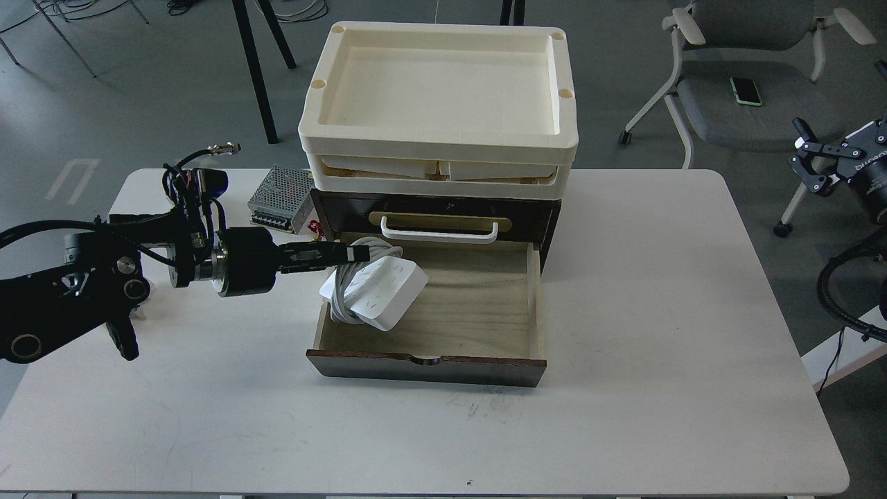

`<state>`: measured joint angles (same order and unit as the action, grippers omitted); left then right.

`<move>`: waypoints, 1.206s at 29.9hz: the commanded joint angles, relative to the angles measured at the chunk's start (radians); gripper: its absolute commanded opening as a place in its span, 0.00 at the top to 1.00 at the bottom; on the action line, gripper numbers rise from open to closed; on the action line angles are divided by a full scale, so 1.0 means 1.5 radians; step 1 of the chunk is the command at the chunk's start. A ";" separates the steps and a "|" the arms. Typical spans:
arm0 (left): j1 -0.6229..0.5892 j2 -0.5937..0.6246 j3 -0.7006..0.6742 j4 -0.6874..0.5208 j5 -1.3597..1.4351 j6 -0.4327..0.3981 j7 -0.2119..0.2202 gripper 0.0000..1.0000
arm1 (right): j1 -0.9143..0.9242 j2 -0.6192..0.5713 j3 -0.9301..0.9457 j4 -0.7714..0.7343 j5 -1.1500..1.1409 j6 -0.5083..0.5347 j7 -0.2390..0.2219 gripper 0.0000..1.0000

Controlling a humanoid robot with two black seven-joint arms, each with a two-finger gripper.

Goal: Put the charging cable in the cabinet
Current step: 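Lower the power strip into the drawer and release it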

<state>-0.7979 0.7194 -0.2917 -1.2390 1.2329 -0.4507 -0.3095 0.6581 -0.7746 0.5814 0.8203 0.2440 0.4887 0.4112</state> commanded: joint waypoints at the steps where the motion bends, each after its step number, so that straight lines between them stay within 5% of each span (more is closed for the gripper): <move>1: 0.001 -0.031 0.004 0.038 0.001 0.002 0.012 0.99 | 0.000 0.000 0.001 -0.001 0.000 0.000 0.000 0.00; 11: 0.018 -0.070 0.000 0.060 0.000 -0.001 0.013 0.93 | -0.009 0.000 0.001 -0.001 0.000 0.000 0.000 0.00; 17: 0.019 -0.079 -0.002 0.057 -0.009 -0.009 0.007 0.48 | -0.012 0.000 0.001 -0.001 0.000 0.000 0.001 0.00; 20: 0.018 -0.083 -0.003 0.057 -0.050 -0.010 0.009 0.12 | -0.016 0.000 0.001 -0.001 0.000 0.000 0.001 0.00; 29: 0.012 -0.059 -0.019 0.049 -0.098 -0.010 -0.004 0.03 | -0.016 0.000 0.001 0.000 0.000 0.000 0.001 0.00; 31: 0.018 -0.027 -0.046 0.035 -0.112 -0.019 -0.030 0.03 | -0.016 0.000 0.001 0.000 0.000 0.000 0.001 0.00; 34: 0.030 0.045 -0.081 0.010 -0.169 -0.025 -0.119 0.03 | -0.016 -0.001 0.002 0.000 0.000 0.000 0.001 0.00; 36: 0.031 0.080 -0.099 0.014 -0.236 -0.025 -0.119 0.03 | -0.016 -0.001 0.004 0.001 0.000 0.000 0.002 0.00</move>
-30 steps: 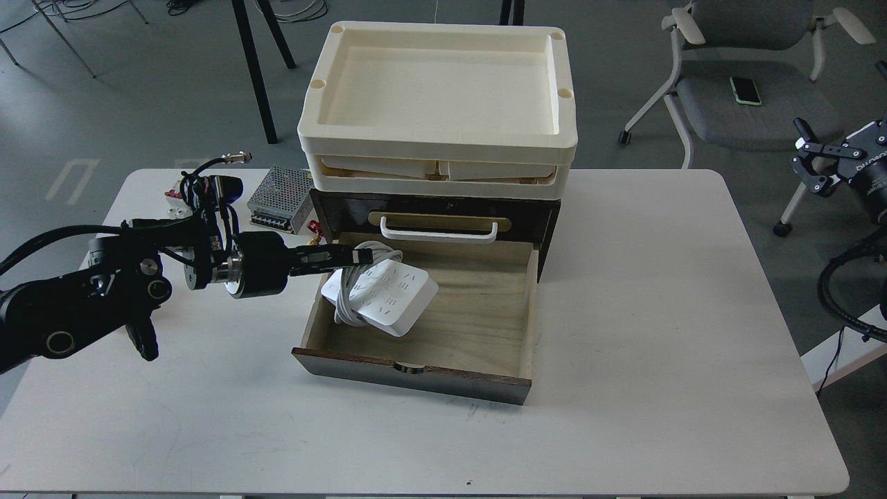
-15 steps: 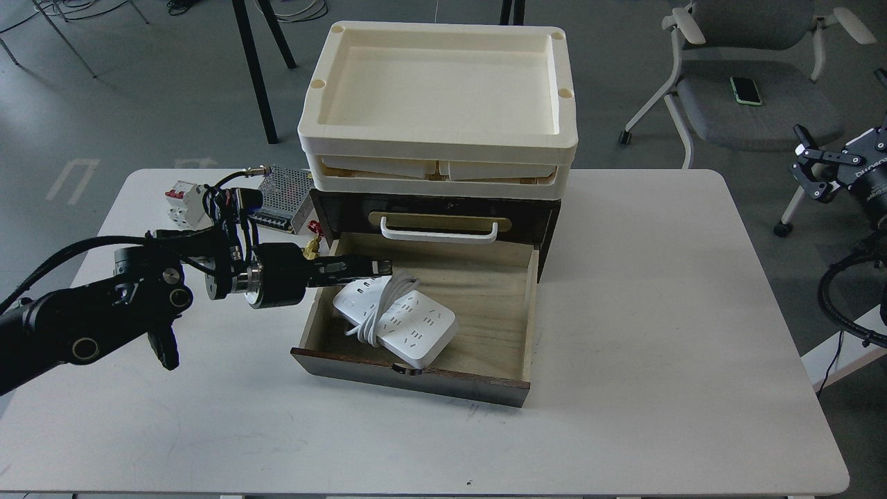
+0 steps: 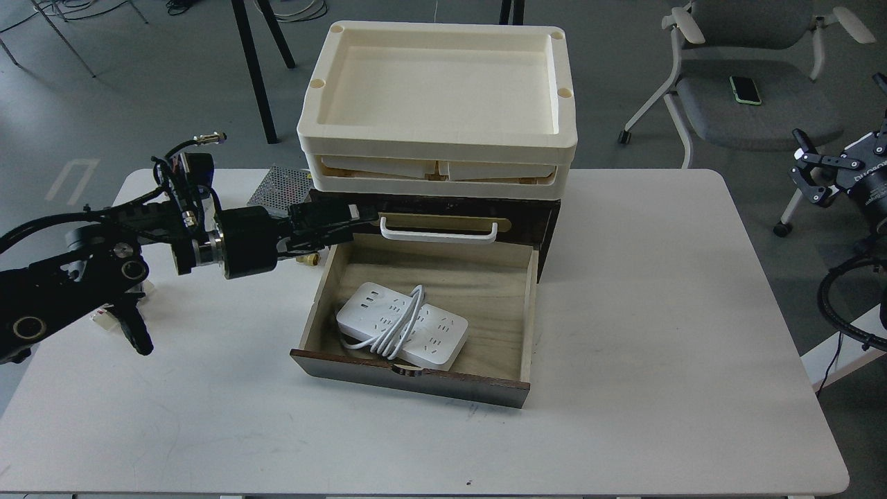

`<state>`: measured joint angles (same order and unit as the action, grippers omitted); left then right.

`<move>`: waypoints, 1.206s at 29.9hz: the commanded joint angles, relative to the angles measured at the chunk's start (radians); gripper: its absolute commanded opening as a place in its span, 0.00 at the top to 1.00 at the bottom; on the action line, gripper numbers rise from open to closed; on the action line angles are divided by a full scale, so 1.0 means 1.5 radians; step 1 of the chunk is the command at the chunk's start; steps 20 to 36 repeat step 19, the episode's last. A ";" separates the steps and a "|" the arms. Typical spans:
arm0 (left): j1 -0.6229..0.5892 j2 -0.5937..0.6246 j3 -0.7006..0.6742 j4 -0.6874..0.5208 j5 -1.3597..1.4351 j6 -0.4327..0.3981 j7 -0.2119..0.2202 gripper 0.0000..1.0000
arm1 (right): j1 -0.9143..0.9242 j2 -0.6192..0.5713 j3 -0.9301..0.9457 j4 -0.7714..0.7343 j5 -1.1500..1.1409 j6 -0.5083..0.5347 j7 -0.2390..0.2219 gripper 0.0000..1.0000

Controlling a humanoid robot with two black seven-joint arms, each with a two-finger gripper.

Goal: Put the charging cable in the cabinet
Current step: 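Lower the power strip into the drawer and release it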

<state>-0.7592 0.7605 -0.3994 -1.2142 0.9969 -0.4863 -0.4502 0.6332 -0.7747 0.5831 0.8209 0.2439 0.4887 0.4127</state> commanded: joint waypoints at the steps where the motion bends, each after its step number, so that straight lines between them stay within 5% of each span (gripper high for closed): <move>1: 0.005 0.068 -0.035 0.003 -0.121 -0.002 -0.026 0.03 | 0.000 -0.001 0.008 0.003 0.000 0.000 0.001 0.00; 5: 0.007 0.093 -0.041 0.072 -0.308 -0.002 -0.026 0.03 | 0.000 -0.002 0.046 0.018 0.000 0.000 0.020 0.00; 9: 0.012 0.079 -0.045 0.227 -0.525 -0.002 -0.026 0.03 | 0.000 -0.003 0.104 0.063 0.000 0.000 0.051 0.00; 15: 0.002 -0.054 -0.047 0.456 -0.681 -0.002 -0.026 0.02 | 0.001 0.019 0.133 0.114 -0.007 0.000 0.051 0.00; 36: 0.003 -0.057 -0.057 0.461 -0.683 -0.002 -0.026 0.02 | -0.009 0.009 0.167 0.118 -0.006 0.000 0.051 0.00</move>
